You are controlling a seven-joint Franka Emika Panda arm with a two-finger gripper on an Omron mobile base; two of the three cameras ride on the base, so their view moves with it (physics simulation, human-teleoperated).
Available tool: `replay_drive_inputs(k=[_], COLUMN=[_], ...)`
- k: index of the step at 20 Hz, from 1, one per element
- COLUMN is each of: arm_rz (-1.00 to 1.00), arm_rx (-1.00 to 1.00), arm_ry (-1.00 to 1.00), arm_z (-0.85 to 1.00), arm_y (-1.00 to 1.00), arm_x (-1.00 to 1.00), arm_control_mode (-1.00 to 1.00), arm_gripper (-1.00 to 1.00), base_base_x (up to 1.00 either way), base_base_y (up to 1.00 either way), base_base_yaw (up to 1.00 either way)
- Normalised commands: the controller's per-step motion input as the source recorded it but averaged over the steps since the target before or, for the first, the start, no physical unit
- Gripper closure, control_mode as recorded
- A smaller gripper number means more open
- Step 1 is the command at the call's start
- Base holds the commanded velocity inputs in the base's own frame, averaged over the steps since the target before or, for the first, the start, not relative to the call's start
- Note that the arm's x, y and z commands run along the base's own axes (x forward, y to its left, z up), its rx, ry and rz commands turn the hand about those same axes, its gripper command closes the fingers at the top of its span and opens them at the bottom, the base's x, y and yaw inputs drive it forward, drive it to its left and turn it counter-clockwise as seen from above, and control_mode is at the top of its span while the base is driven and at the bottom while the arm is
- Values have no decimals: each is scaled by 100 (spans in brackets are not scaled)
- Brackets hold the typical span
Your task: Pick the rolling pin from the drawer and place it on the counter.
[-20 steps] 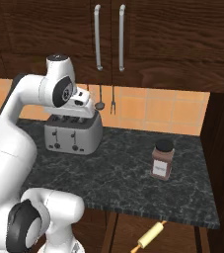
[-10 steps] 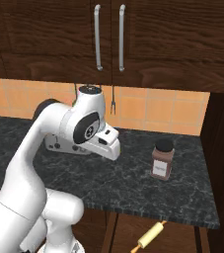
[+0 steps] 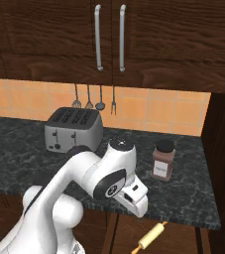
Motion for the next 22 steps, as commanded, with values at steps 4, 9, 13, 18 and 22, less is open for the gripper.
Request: replay_drive_inputs(k=[4,9,13,18,22], arm_rz=[-6,0,0,5,12], arm_rx=[0,-7,-6,0,0], arm_ry=[3,7,3,2,5], arm_z=[-61,-88,-61,-55,-54], arm_y=[-65,-48,-33,-48,-68], arm_x=[-14,0,-3,-2,-8], arm_control_mode=[-100,-100,-100,-100,-100], arm_gripper=[-100,-100,-100,-100,-100], base_base_x=[0,0,0,0,0], base_base_y=[0,0,0,0,0], base_base_yaw=[0,0,0,0,0])
